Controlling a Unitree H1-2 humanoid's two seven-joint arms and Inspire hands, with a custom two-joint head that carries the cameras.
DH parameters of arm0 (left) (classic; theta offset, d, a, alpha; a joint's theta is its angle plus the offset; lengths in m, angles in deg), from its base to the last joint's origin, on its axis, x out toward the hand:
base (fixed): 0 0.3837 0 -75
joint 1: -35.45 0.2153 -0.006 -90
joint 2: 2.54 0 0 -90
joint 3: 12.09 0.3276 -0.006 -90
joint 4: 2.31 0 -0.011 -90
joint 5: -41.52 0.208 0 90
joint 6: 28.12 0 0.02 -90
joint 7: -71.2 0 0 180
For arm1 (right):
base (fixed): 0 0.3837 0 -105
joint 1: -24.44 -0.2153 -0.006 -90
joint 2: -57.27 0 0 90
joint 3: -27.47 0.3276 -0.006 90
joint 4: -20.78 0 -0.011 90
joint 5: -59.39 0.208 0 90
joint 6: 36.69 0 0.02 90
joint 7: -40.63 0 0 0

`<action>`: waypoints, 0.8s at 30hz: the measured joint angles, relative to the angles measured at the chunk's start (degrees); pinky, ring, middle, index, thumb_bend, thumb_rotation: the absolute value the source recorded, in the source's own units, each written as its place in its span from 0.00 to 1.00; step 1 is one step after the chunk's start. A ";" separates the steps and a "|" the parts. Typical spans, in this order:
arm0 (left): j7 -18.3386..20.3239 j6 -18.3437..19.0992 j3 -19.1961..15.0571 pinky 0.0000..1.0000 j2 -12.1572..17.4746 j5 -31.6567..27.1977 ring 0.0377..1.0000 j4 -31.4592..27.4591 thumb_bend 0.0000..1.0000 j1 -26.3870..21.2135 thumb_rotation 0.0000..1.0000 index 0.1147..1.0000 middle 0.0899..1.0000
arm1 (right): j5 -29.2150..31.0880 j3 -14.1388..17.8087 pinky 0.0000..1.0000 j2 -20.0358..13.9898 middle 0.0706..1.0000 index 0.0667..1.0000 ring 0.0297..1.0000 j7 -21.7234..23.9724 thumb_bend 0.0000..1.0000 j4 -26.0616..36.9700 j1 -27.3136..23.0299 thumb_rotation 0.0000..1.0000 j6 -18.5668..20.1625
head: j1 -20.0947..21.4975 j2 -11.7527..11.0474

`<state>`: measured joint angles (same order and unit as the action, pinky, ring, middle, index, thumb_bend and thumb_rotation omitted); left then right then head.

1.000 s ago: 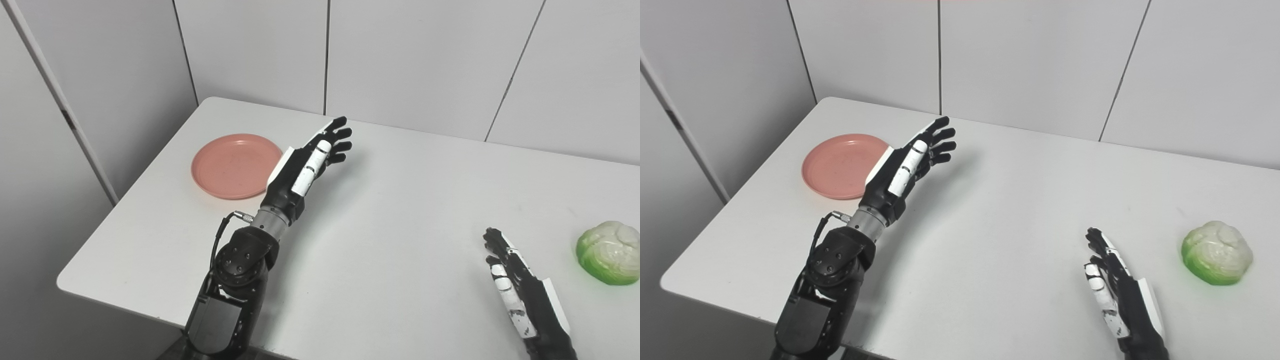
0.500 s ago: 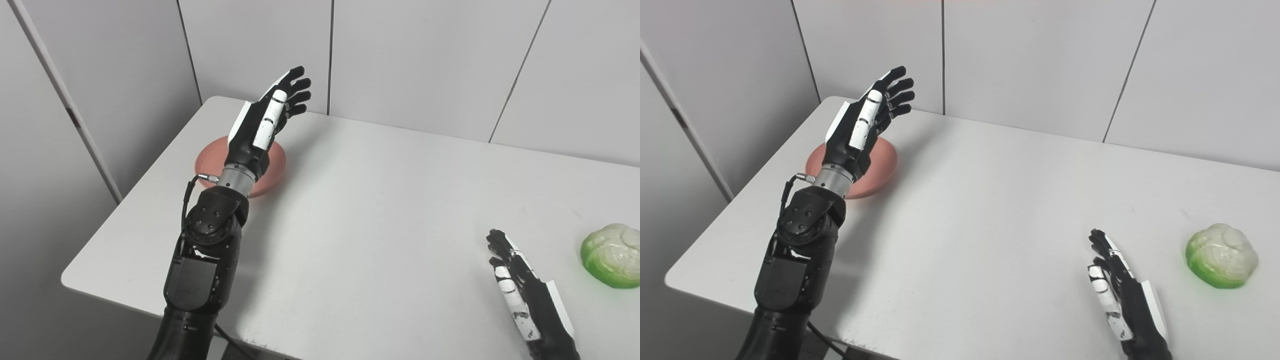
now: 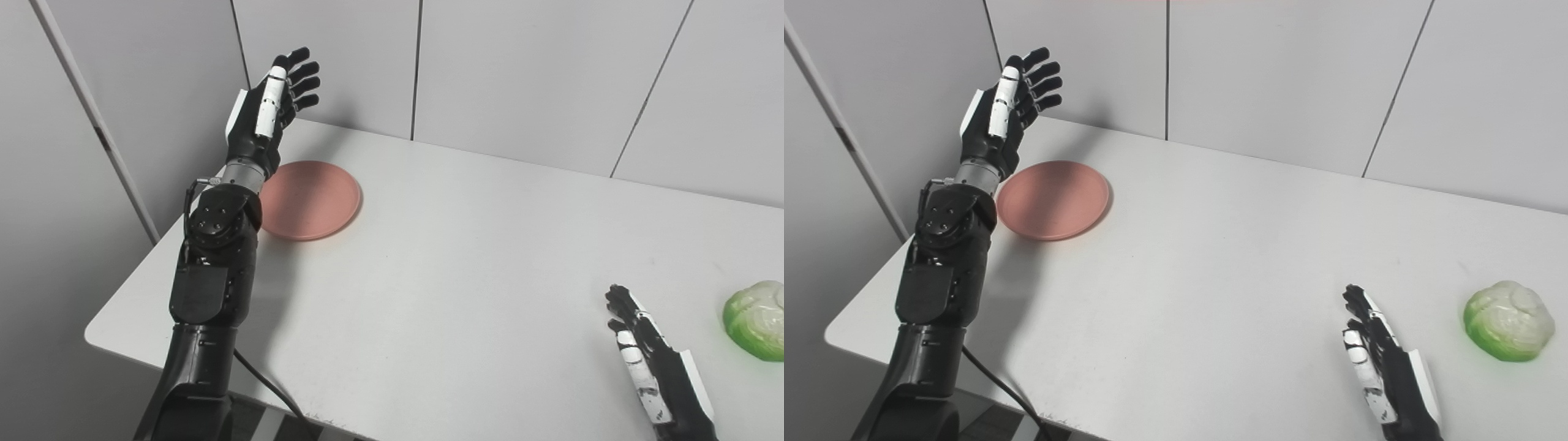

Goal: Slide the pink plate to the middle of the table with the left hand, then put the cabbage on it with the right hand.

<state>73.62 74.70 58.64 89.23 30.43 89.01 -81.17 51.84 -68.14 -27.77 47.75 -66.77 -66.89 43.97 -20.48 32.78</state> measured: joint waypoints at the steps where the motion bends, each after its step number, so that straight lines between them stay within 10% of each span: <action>1: -0.04 -0.01 -0.54 0.79 0.14 -0.29 0.82 0.61 0.45 -0.12 1.00 0.80 0.82 | -0.03 0.00 0.86 0.01 0.89 0.89 0.89 -0.02 0.29 0.03 0.03 1.00 0.00 | -0.09 0.00; 24: -1.08 -3.28 -5.51 0.80 4.77 -6.35 0.83 16.21 0.42 -0.88 1.00 0.81 0.83 | -1.02 -0.01 0.86 -0.05 0.89 0.89 0.88 -0.05 0.31 0.07 0.09 1.00 -0.14 | -1.23 -0.09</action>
<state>72.54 71.42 53.13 94.00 24.08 105.22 -82.05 50.82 -68.14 -27.82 47.69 -66.70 -66.80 43.84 -21.71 32.70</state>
